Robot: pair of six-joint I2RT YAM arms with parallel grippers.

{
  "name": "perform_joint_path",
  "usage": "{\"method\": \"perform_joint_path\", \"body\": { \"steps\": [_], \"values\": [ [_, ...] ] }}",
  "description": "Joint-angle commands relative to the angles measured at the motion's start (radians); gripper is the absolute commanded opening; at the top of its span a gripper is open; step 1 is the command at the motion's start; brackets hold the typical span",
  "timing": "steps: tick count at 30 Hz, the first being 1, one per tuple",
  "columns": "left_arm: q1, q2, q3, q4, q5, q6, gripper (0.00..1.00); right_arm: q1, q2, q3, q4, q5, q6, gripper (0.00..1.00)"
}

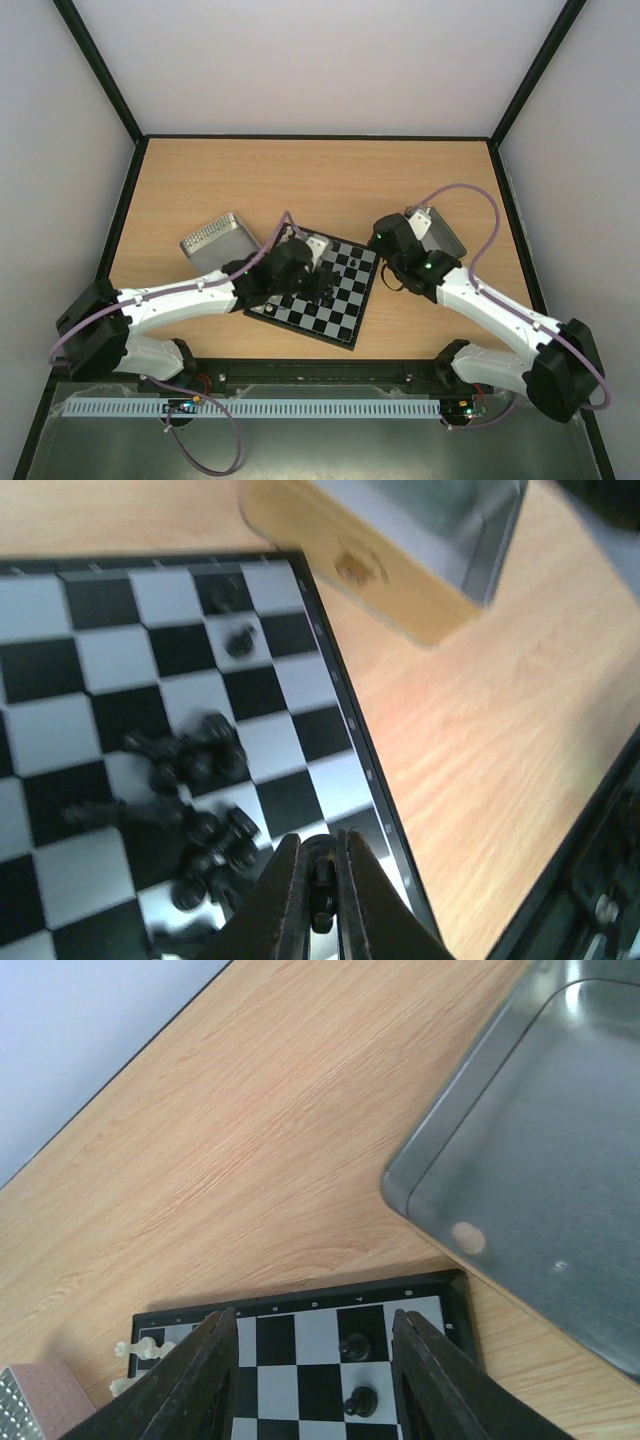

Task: Set up the chess pieces on the board
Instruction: Place the chess piece on the chessboard.

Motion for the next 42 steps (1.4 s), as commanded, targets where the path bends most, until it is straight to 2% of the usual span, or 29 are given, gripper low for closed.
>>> {"method": "perform_joint_path", "body": {
  "steps": [1, 5, 9, 14, 23, 42],
  "values": [
    [-0.119, 0.049, 0.02, -0.047, -0.076, 0.059, 0.03, -0.006, -0.103, -0.065, -0.066, 0.063, 0.031, 0.42],
    [-0.205, 0.099, 0.052, -0.068, -0.094, 0.085, 0.03, -0.007, -0.166, -0.125, -0.068, 0.032, 0.028, 0.42],
    [-0.238, 0.143, 0.085, -0.086, -0.067, 0.113, 0.03, -0.007, -0.205, -0.167, -0.053, 0.003, 0.042, 0.42],
    [-0.248, 0.201, 0.118, -0.125, -0.011, 0.164, 0.04, -0.007, -0.223, -0.207, -0.02, -0.03, 0.077, 0.42],
    [-0.256, 0.303, 0.177, -0.171, 0.007, 0.222, 0.06, -0.008, -0.203, -0.21, -0.006, -0.051, 0.072, 0.42],
    [-0.271, 0.41, 0.24, -0.225, -0.085, 0.228, 0.08, -0.007, -0.196, -0.23, 0.005, -0.045, 0.061, 0.42]
  ]
}}
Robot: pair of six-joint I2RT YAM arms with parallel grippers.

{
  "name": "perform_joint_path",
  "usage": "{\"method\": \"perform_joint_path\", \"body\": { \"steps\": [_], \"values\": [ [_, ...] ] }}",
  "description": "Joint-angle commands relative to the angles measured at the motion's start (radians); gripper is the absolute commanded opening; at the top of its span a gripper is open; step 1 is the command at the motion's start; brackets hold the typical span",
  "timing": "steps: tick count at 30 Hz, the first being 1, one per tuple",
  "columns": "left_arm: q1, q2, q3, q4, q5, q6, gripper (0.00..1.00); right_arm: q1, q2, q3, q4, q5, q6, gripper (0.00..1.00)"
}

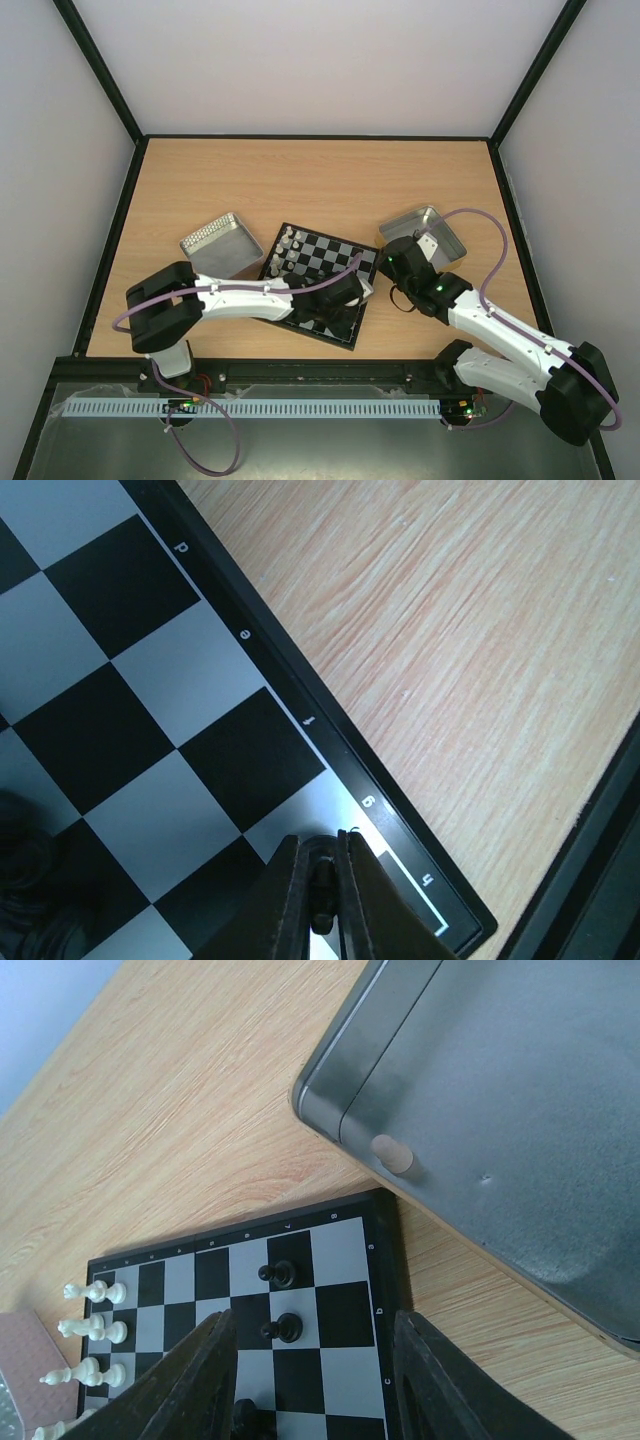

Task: Set up the chess pieces on the board
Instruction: Place the chess piece on the chessboard.

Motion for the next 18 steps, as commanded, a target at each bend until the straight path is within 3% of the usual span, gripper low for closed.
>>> {"method": "perform_joint_path", "body": {
  "steps": [1, 8, 18],
  "values": [
    [-0.012, 0.039, 0.04, -0.038, -0.048, 0.002, 0.09, -0.003, 0.003, -0.013, 0.015, 0.023, 0.008, 0.42],
    [-0.02, 0.057, 0.049, -0.05, -0.05, 0.0, 0.13, -0.003, -0.004, -0.017, 0.014, 0.024, 0.011, 0.42],
    [-0.017, -0.001, 0.082, -0.065, -0.005, -0.015, 0.36, -0.003, -0.013, -0.005, 0.011, 0.017, 0.013, 0.42]
  ]
}}
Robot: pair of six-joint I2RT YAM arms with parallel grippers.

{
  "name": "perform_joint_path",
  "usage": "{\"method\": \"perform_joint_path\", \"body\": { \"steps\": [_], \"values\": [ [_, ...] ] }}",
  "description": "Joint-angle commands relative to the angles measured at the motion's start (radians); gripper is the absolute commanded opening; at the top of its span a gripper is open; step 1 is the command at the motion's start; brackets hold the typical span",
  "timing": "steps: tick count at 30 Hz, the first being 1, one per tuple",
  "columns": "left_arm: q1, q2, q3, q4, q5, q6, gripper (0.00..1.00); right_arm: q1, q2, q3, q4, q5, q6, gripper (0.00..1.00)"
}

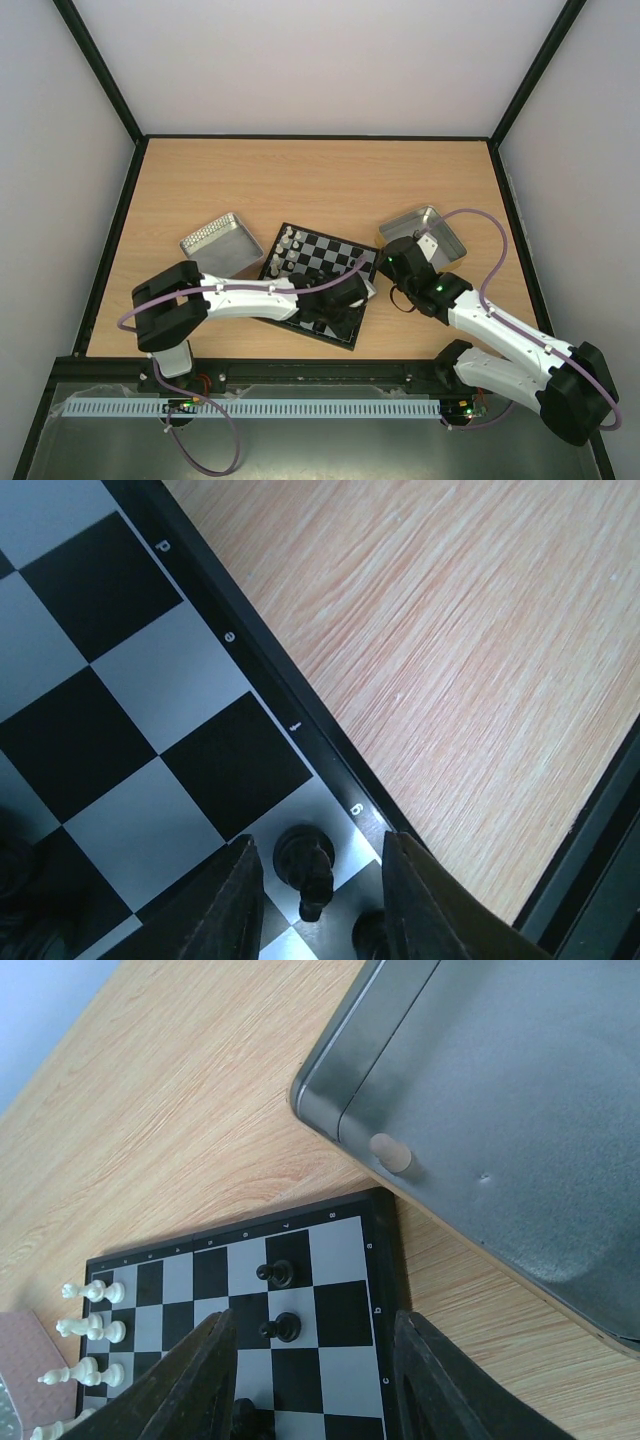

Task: Set up the chess pieces on the board
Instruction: Place the chess piece on the chessboard, then pick up the chess piece from the chessboard.

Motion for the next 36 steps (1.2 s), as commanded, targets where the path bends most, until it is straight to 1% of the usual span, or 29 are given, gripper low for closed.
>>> {"method": "perform_joint_path", "body": {
  "steps": [1, 5, 7, 8, 11, 13, 15, 18, 21, 25, 29, 32, 36],
  "values": [
    [-0.002, -0.047, 0.043, -0.031, 0.011, -0.012, 0.38, -0.003, -0.013, 0.0, 0.01, 0.016, 0.012, 0.43],
    [0.019, -0.096, 0.043, -0.025, 0.018, -0.033, 0.4, -0.003, -0.013, 0.013, 0.012, 0.002, -0.004, 0.43],
    [0.037, -0.131, 0.027, -0.012, 0.0, -0.047, 0.41, -0.004, -0.007, 0.017, 0.023, -0.016, -0.02, 0.43],
    [0.048, -0.152, 0.014, -0.003, -0.027, -0.059, 0.41, -0.004, -0.002, 0.016, 0.033, -0.032, -0.032, 0.43],
    [0.083, -0.226, -0.042, 0.026, -0.178, -0.113, 0.41, -0.003, 0.029, 0.024, 0.075, -0.102, -0.084, 0.43],
    [0.119, -0.277, -0.077, 0.036, -0.267, -0.165, 0.41, -0.002, 0.073, 0.037, 0.108, -0.182, -0.13, 0.42],
    [0.171, -0.341, -0.123, 0.052, -0.313, -0.215, 0.41, 0.001, 0.137, 0.068, 0.125, -0.261, -0.174, 0.42],
    [0.26, -0.437, -0.185, 0.088, -0.323, -0.265, 0.42, 0.041, 0.249, 0.143, 0.113, -0.3, -0.236, 0.41],
    [0.335, -0.516, -0.231, 0.104, -0.321, -0.297, 0.43, 0.097, 0.38, 0.245, 0.063, -0.281, -0.293, 0.4],
    [0.42, -0.599, -0.28, 0.096, -0.322, -0.345, 0.44, 0.162, 0.552, 0.382, -0.022, -0.264, -0.366, 0.35],
    [0.49, -0.681, -0.328, 0.099, -0.295, -0.372, 0.44, 0.214, 0.657, 0.488, -0.101, -0.257, -0.459, 0.29],
    [0.52, -0.727, -0.356, 0.099, -0.286, -0.376, 0.45, 0.234, 0.72, 0.542, -0.161, -0.257, -0.496, 0.25],
    [0.541, -0.761, -0.377, 0.1, -0.271, -0.377, 0.45, 0.246, 0.776, 0.592, -0.232, -0.241, -0.529, 0.26]
  ]
}}
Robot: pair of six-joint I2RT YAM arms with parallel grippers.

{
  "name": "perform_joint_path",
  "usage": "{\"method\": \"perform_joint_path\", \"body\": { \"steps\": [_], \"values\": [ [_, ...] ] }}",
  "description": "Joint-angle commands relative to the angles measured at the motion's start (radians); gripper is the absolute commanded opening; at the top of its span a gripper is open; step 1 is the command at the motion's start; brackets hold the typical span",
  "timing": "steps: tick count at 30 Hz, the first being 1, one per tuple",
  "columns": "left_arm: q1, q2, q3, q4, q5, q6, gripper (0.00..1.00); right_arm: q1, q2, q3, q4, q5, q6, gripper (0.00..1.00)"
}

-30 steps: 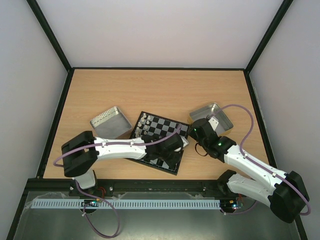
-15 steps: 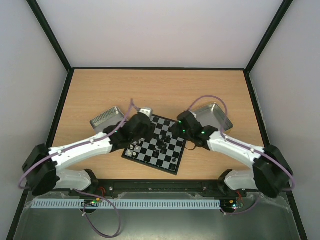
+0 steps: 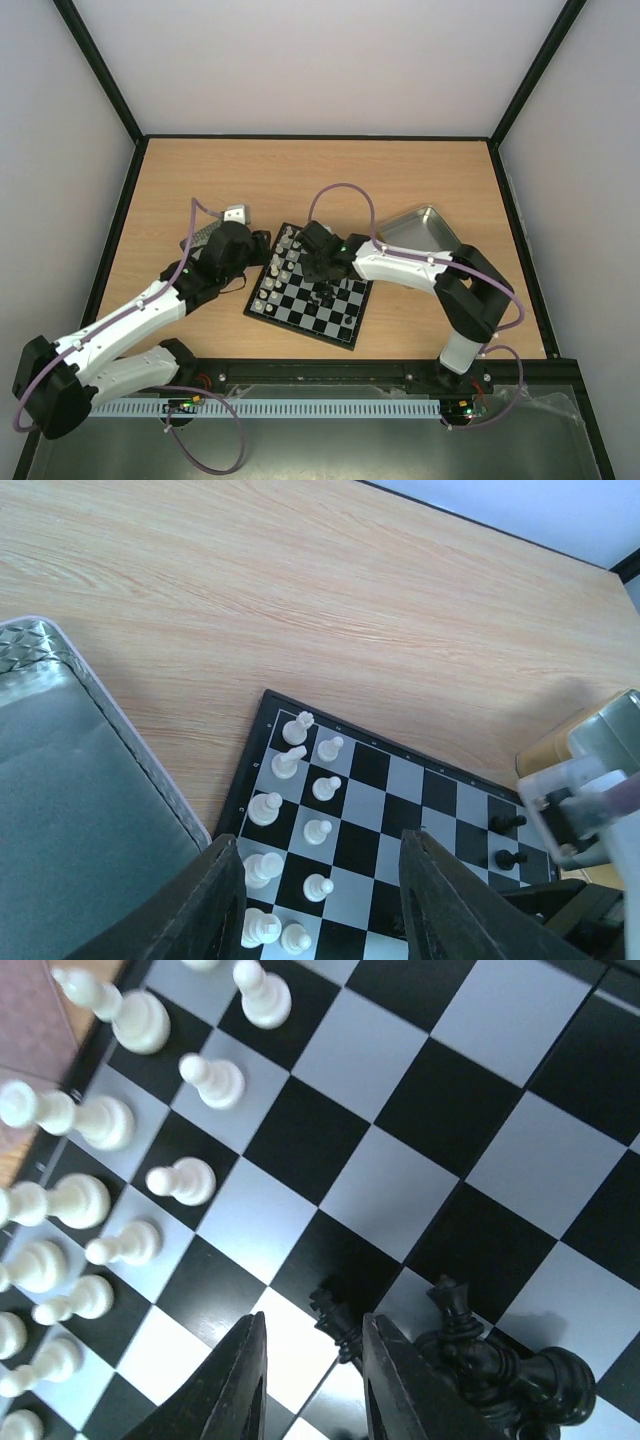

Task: Set up the chess pieces on the board
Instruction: Pick up the chess piece from the chessboard.

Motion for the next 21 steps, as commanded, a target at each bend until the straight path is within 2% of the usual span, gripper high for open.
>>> {"method": "perform_joint_path", "body": {
  "steps": [1, 9, 21],
  "values": [
    [0.018, -0.035, -0.025, 0.017, 0.016, -0.018, 0.45, 0.015, 0.047, 0.067, -0.146, 0.033, -0.083, 0.27],
    [0.029, -0.042, -0.041, 0.032, 0.049, -0.013, 0.45, 0.02, 0.096, 0.114, -0.199, 0.036, -0.139, 0.32],
    [0.039, -0.059, -0.058, 0.028, 0.051, -0.026, 0.45, 0.03, 0.171, 0.174, -0.229, 0.063, -0.198, 0.26]
  ]
}}
